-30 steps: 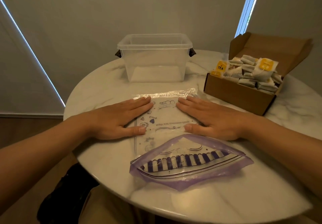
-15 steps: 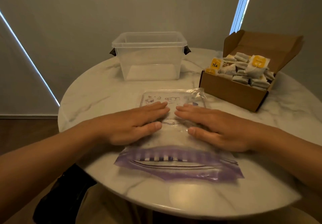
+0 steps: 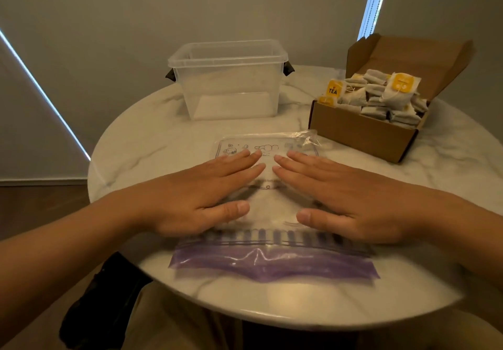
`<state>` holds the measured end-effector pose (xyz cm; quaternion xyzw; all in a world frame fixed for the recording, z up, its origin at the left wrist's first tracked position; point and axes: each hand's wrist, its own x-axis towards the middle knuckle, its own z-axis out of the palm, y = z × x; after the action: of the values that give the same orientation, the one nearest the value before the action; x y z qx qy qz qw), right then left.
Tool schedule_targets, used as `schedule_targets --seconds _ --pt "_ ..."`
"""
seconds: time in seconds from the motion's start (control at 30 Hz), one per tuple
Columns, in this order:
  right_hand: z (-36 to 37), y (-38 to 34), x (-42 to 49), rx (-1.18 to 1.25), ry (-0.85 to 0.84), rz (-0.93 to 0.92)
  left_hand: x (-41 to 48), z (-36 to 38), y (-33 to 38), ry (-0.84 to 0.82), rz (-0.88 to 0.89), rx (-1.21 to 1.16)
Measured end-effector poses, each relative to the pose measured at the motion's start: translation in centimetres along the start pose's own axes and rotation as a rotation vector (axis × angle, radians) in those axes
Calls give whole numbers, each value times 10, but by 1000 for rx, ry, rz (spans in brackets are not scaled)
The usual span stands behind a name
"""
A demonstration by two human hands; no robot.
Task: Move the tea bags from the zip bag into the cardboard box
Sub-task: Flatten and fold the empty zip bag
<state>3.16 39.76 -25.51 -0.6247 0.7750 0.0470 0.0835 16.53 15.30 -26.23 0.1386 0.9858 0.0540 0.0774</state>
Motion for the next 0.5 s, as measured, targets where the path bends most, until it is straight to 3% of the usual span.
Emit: schedule_targets --seconds 0.2,0.5 --pt "10 -13 -5 -21 -75 -9 -8 12 19 -111 -41 103" --pt "10 -14 -7 -89 -102 6 -13 8 23 -96 -46 195"
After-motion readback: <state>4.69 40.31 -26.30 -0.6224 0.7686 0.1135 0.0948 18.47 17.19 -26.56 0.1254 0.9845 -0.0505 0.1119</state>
